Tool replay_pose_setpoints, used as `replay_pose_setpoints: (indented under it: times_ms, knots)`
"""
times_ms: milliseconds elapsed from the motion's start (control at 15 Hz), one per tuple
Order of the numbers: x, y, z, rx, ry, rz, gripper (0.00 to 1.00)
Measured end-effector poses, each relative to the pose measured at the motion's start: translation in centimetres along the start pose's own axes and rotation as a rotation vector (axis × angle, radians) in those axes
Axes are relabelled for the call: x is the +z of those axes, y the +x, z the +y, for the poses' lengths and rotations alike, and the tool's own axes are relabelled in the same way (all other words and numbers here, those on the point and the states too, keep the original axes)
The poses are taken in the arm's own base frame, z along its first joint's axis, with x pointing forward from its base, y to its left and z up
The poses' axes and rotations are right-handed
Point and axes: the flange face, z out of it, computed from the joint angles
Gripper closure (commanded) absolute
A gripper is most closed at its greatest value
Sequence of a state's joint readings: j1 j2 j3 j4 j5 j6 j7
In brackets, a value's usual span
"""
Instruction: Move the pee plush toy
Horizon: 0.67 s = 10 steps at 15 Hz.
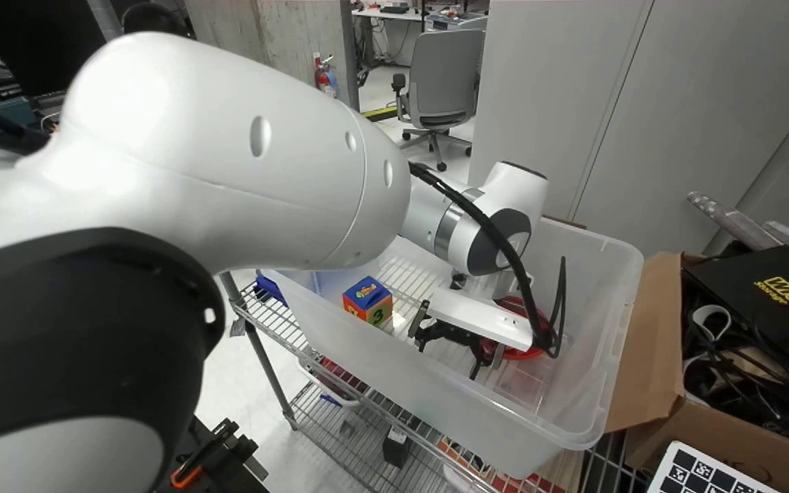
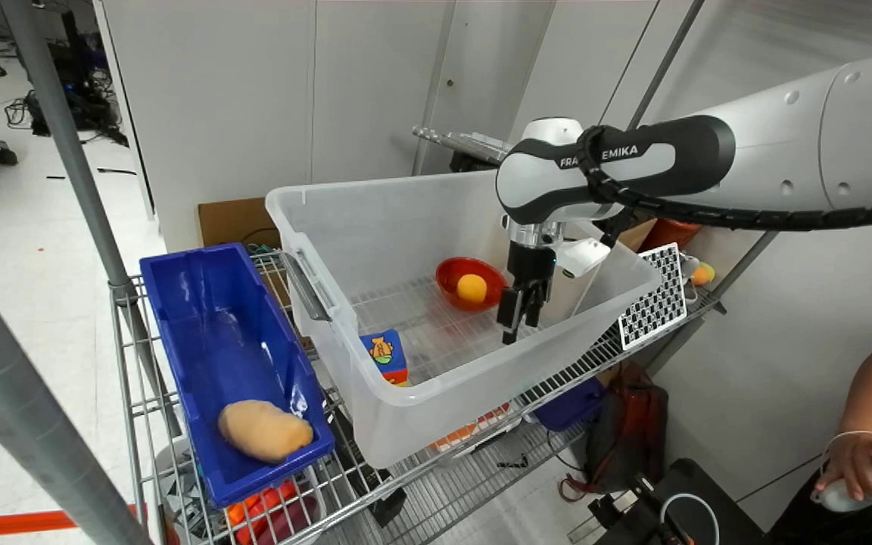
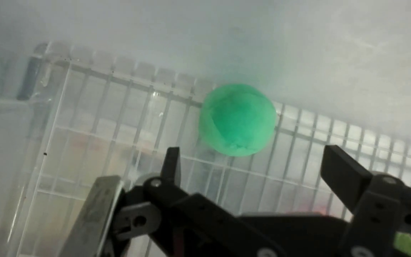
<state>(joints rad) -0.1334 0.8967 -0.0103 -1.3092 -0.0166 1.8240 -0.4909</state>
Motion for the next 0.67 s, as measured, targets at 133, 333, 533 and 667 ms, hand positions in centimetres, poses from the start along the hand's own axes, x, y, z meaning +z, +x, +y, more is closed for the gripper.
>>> replay_pose_setpoints:
  times_ms: [133,333,533,667]
  knots:
    - [0.4,-0.3,0.4,0.003,-0.001,-0.04,0.0]
    - [1.0,-0.2,0.8,0.005,-0.004,-0.077,0.0]
    - [2.1,0.2,1.3,0.014,-0.003,-0.085,0.0]
    - [3.1,0.5,1.7,0.018,0.0,-0.088,0.0]
